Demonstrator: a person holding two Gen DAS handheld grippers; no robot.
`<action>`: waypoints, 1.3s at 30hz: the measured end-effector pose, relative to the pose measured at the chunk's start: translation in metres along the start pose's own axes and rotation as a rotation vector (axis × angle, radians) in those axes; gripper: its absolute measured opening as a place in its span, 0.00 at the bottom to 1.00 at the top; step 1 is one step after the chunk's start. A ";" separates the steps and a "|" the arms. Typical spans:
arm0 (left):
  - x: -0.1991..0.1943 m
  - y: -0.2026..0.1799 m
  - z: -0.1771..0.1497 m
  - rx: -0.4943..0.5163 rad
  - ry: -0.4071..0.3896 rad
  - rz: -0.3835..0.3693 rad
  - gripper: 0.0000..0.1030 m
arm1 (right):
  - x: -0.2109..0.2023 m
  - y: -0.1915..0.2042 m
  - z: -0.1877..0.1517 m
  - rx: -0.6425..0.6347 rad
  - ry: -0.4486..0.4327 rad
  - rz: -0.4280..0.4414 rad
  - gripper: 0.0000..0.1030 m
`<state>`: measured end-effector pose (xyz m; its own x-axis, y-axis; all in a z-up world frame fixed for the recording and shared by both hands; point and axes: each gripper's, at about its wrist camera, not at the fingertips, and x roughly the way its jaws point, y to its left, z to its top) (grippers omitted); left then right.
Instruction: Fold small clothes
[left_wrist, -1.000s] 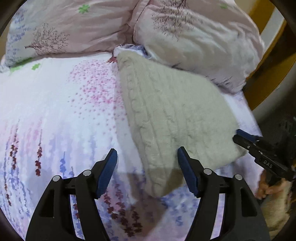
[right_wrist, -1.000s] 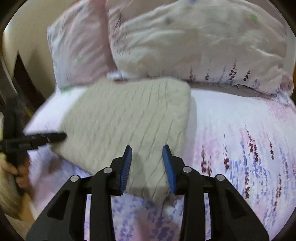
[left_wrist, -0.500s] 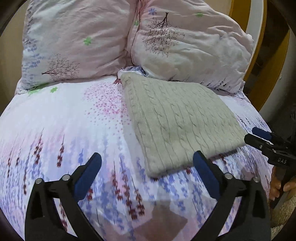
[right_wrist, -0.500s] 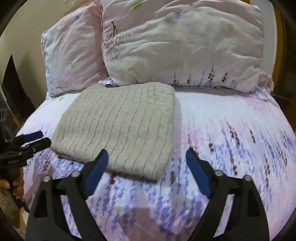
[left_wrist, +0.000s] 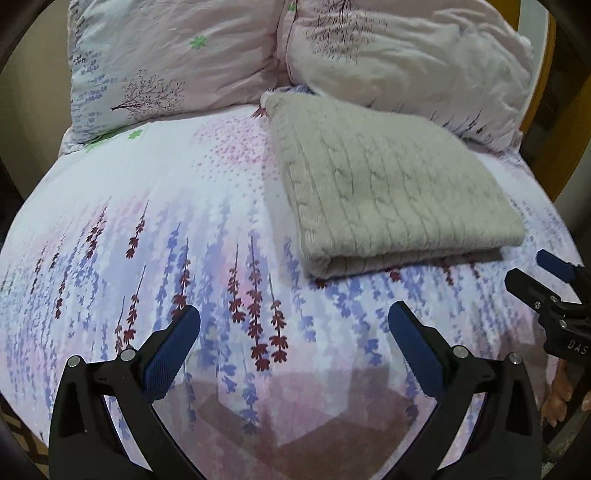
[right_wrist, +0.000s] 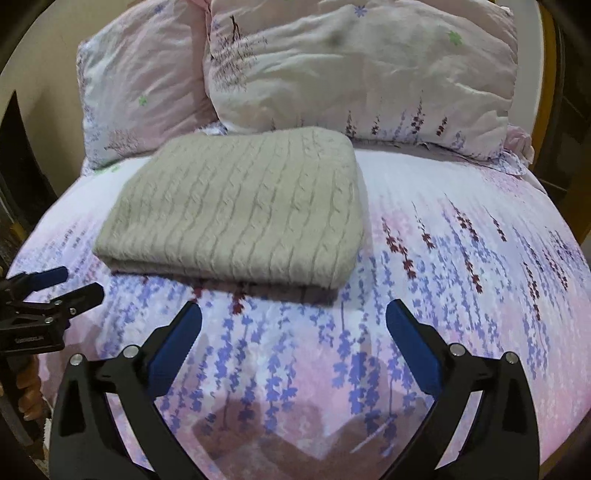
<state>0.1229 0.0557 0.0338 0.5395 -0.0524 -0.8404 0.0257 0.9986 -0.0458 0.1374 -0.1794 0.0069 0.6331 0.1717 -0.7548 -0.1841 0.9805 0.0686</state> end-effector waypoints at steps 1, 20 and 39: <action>0.001 0.000 -0.001 0.000 0.003 0.001 0.99 | 0.002 -0.001 -0.001 0.010 0.013 0.001 0.97; 0.011 -0.002 -0.010 -0.008 0.061 0.002 0.99 | 0.016 0.000 -0.007 0.020 0.094 -0.055 0.97; 0.017 -0.006 -0.008 -0.007 0.089 0.043 0.99 | 0.016 -0.002 -0.008 0.018 0.109 -0.080 0.98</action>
<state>0.1256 0.0488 0.0152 0.4632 -0.0102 -0.8862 -0.0016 0.9999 -0.0123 0.1418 -0.1789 -0.0105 0.5592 0.0829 -0.8249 -0.1221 0.9924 0.0169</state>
